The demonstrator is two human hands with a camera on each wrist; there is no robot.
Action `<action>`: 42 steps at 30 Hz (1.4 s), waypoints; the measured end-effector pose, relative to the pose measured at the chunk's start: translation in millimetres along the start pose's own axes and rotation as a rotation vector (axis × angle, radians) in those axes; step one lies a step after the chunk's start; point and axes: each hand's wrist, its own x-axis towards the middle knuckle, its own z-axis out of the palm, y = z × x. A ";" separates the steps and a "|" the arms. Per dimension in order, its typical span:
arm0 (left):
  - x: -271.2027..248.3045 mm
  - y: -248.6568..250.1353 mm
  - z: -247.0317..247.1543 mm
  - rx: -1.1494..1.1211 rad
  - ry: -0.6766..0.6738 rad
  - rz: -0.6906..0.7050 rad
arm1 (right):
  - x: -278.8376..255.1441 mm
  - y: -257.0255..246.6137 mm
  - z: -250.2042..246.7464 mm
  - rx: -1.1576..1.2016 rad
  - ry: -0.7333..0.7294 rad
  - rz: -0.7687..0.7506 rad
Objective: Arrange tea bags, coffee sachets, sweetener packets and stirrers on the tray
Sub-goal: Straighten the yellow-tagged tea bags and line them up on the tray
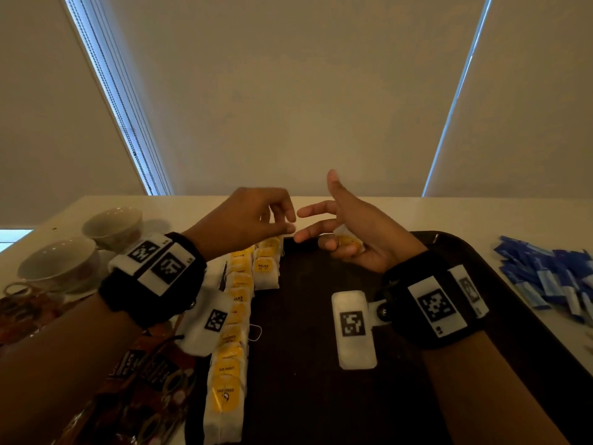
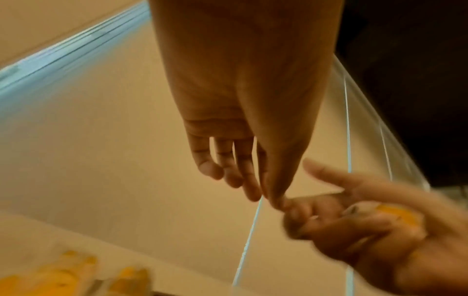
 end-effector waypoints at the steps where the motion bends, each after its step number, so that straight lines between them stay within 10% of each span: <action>1: -3.5 8.7 -3.1 -0.076 0.074 0.044 | 0.3 -0.7 0.9 0.057 -0.034 0.009; 11: -11.6 54.4 11.2 -0.166 0.129 0.269 | -3.8 0.6 10.5 0.218 -0.131 0.012; 32: -19.9 34.2 11.8 -0.727 0.228 -0.321 | -14.0 -5.9 9.7 -0.114 0.079 -0.152; 42: -22.6 25.7 8.6 -0.396 0.029 -0.199 | -18.9 -8.4 2.9 -0.472 0.068 -0.292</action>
